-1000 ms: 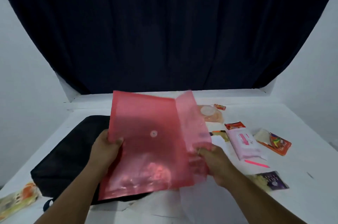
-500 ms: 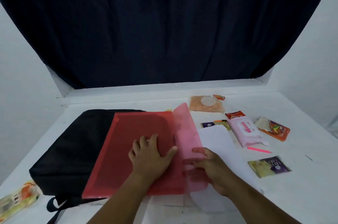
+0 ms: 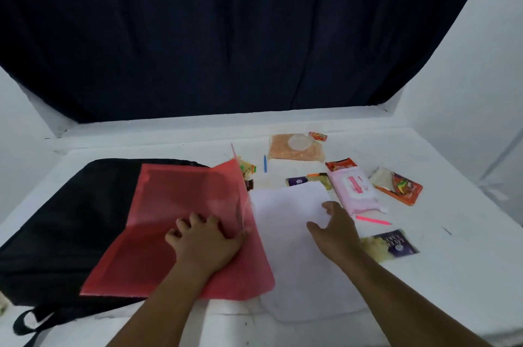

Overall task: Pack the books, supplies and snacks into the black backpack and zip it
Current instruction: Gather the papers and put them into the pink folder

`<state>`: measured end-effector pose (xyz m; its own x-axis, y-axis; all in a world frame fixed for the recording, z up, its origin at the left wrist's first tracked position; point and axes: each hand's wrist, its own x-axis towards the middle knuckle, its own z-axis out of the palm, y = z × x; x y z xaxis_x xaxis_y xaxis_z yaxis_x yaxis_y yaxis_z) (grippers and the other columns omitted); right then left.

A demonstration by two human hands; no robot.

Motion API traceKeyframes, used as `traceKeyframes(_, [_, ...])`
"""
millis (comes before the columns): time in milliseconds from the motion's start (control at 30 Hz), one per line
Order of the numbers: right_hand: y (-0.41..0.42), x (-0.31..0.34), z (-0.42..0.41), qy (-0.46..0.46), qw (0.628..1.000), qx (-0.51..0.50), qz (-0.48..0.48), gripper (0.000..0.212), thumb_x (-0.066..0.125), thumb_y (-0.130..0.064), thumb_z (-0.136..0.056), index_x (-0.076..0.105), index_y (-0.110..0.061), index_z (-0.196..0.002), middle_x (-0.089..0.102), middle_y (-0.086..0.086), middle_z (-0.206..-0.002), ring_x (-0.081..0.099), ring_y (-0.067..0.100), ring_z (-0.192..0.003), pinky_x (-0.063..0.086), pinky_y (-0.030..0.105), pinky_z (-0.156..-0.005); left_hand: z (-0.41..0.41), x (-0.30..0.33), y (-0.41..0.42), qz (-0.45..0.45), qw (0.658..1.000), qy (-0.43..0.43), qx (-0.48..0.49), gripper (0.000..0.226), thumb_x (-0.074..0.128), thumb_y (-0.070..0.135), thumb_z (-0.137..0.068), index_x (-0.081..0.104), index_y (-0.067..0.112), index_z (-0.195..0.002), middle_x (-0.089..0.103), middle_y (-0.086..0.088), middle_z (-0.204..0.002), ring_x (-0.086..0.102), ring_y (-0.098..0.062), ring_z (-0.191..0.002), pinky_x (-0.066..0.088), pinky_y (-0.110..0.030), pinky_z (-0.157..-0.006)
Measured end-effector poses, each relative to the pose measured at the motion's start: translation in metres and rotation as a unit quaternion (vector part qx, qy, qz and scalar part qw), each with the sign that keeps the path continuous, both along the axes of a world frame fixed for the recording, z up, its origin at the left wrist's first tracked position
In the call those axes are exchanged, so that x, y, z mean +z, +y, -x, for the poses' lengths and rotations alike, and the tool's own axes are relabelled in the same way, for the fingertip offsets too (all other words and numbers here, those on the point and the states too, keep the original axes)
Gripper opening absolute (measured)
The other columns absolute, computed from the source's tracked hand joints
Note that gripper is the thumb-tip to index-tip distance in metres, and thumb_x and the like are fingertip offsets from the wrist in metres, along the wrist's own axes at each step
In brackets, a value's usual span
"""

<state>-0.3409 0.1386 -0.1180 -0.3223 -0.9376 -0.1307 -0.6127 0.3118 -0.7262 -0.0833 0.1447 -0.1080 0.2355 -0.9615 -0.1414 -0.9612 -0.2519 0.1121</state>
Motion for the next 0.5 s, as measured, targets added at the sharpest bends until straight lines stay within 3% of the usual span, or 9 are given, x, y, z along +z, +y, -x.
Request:
traceKeyframes(67, [-0.013,-0.009,0.013,0.081,0.995,-0.004,-0.05,0.066,0.073,-0.037,-0.084,0.04,-0.022,-0.139,0.049,0.003,-0.141,0.047,0.027,-0.13,0.048,0.041,-0.101,0.004,0.0,-0.003,-0.018,1.0,0.001,0.014,0.112,0.022,0.103,-0.053,0.05,0.029,-0.133,0.042,-0.01,-0.143,0.032,-0.041,-0.136,0.025,-0.06,-0.106])
traceKeyframes(167, [-0.032,-0.018,0.024,0.119,0.989,0.023,-0.087,0.072,0.07,-0.042,-0.085,0.034,-0.016,-0.142,0.048,0.005,-0.14,0.045,0.031,-0.131,0.047,0.043,-0.101,0.01,-0.001,-0.003,-0.031,0.999,-0.026,0.021,0.129,0.027,0.106,-0.044,0.037,0.025,-0.143,0.039,-0.011,-0.146,0.03,-0.043,-0.138,0.024,-0.06,-0.107])
traceKeyframes(333, [-0.059,-0.021,0.032,0.119,0.99,0.02,-0.078,0.059,0.073,-0.04,-0.08,0.047,-0.015,-0.126,0.06,0.006,-0.12,0.059,0.028,-0.109,0.057,0.041,-0.088,0.017,-0.003,-0.008,-0.046,0.997,-0.047,0.031,0.131,0.032,0.107,-0.04,0.034,0.023,-0.14,0.037,-0.013,-0.146,0.029,-0.045,-0.139,0.025,-0.059,-0.108])
traceKeyframes(500, [-0.064,-0.03,0.034,0.1,0.988,0.013,-0.119,0.043,0.079,-0.04,-0.069,0.059,-0.018,-0.101,0.066,0.004,-0.097,0.064,0.024,-0.088,0.06,0.039,-0.078,0.02,-0.013,-0.003,-0.003,0.996,-0.086,0.029,0.127,0.021,0.109,-0.04,0.037,0.025,-0.135,0.041,-0.009,-0.141,0.034,-0.04,-0.132,0.027,-0.057,-0.105])
